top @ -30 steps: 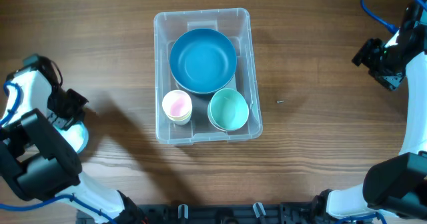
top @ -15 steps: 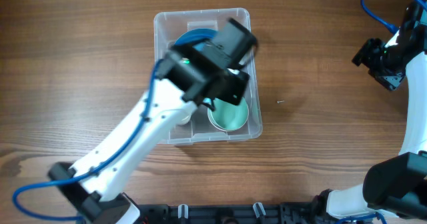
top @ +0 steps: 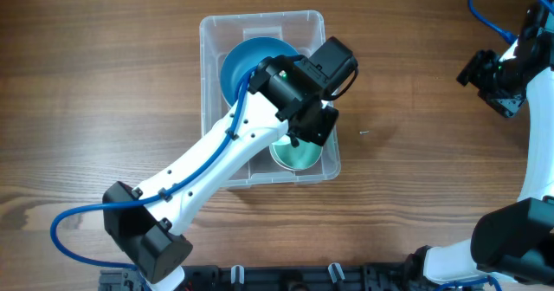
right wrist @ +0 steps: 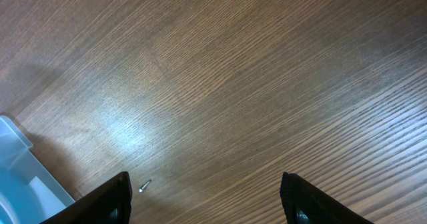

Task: Pack container
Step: 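Lower the light blue bowl onto the green bowl and release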

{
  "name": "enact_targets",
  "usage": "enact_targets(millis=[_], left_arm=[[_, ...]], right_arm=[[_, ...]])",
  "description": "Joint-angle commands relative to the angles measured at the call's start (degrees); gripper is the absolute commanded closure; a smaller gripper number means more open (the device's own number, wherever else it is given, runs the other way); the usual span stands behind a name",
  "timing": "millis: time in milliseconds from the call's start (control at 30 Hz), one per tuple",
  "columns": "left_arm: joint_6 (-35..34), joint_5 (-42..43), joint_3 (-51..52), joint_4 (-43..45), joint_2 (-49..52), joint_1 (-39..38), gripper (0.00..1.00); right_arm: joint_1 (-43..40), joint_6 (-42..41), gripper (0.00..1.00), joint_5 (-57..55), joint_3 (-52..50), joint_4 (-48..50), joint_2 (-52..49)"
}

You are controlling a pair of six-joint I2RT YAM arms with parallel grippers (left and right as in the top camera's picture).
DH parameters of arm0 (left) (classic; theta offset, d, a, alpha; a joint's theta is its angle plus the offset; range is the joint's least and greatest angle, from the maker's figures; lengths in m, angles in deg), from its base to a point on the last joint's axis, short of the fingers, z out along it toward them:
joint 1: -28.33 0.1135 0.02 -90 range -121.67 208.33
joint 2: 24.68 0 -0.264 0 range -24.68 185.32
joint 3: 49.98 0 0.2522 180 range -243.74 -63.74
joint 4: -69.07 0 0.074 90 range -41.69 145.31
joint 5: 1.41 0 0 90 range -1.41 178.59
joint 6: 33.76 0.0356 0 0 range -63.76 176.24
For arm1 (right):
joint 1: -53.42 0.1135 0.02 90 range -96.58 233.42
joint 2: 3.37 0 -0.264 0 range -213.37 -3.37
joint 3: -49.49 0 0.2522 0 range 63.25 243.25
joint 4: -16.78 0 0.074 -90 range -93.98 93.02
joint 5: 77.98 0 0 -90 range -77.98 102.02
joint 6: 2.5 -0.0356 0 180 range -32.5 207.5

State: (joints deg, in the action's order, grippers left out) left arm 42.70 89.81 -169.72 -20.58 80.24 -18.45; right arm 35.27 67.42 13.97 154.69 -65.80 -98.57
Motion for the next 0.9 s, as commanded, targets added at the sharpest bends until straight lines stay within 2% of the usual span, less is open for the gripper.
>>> enact_targets(millis=[0,33,67,133,300,400,500,567,667,867], left_arm=[[1.16,0.92,-0.59,-0.09,-0.11,-1.14,0.96],[1.16,0.92,-0.59,-0.11,-0.11,-1.40,0.79],[1.16,0.92,-0.59,-0.11,-0.11,-1.44,0.49],[1.16,0.90,-0.59,-0.33,-0.11,-1.44,0.39],[1.18,0.66,-0.59,-0.52,-0.11,-1.42,0.39],[1.16,-7.04,-0.59,-1.40,-0.11,-0.94,0.48],[1.14,-7.76,-0.37,-2.36,-0.11,1.11,0.45],[-0.68,-7.72,2.67,-1.95,-0.11,4.02,0.45],[-1.86,-6.01,11.08,2.71,-0.11,7.85,0.50],[-1.84,-5.53,16.00,8.22,-0.11,8.07,0.51]], right_arm=[[0.28,0.59,0.28,0.72,0.59,-0.09,0.59],[0.28,0.59,0.28,0.72,0.57,-0.11,0.59],[0.28,0.57,0.28,0.74,0.57,-0.13,0.59],[0.28,0.57,0.28,0.72,0.57,-0.20,0.59],[0.28,0.57,0.28,0.74,0.57,-0.24,0.59],[0.28,0.57,0.28,0.74,0.59,-0.26,0.59],[0.28,0.59,0.28,0.72,0.57,-0.28,0.59],[0.28,0.57,0.28,0.72,0.57,-0.35,0.59],[0.28,0.57,0.28,0.72,0.57,-0.74,0.59],[0.28,0.57,0.28,0.72,0.57,-1.33,0.59]])
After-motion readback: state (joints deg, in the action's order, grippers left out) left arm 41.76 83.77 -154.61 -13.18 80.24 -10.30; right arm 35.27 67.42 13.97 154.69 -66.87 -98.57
